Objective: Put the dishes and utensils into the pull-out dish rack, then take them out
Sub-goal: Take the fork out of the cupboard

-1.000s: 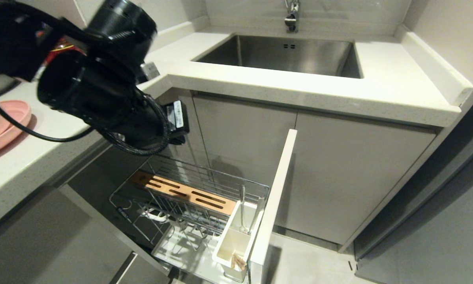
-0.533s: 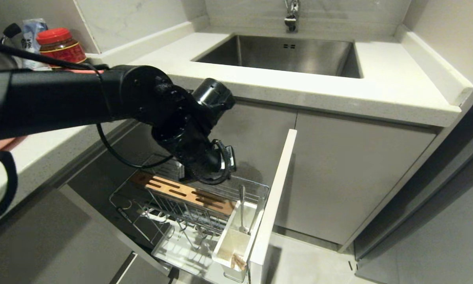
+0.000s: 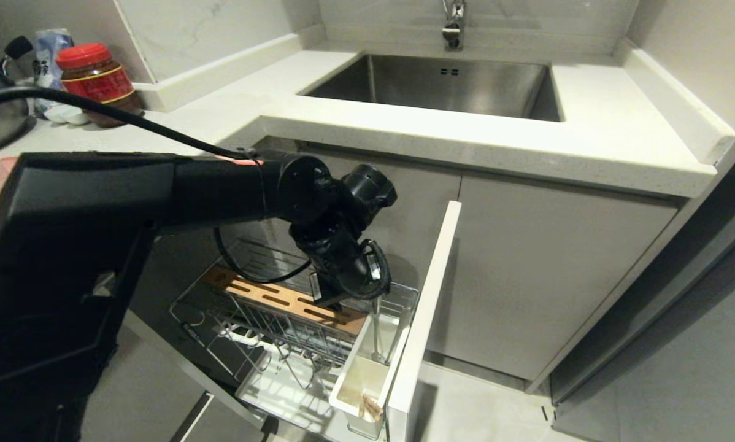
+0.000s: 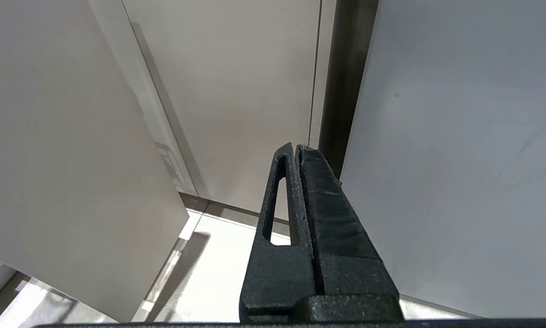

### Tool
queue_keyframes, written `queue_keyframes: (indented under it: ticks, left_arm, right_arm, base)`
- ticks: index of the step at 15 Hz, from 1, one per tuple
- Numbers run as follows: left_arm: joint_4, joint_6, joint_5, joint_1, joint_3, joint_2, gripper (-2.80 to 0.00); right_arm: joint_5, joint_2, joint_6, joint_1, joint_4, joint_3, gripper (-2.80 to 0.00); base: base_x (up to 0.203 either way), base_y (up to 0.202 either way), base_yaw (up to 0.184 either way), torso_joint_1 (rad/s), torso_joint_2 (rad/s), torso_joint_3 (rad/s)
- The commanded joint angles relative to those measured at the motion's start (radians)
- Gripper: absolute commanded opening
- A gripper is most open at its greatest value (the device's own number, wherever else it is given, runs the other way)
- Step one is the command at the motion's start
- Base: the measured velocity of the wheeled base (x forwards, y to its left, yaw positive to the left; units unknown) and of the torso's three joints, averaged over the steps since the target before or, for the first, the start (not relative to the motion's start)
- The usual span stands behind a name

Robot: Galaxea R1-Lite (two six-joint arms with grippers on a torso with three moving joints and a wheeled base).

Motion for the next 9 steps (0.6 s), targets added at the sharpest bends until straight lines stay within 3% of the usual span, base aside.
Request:
queue_keyframes:
  ticks: [1,9]
  left_arm:
    - [-0.042,-0.036,0.0,0.007,-0.001,0.038,0.0]
    - [-0.07,-0.057,-0.004,0.006,-0.001,0.064,0.0]
  right_arm:
    - [0.0,0.001,0.0,0.0,-0.001,0.026,-2.8]
    - [0.0,0.001,0.0,0.0,-0.001,0.026,-2.8]
  base:
    - [0.0,0.0,0.0,0.0,0.0,0.0]
    - [0.0,0.0,0.0,0.0,0.0,0.0]
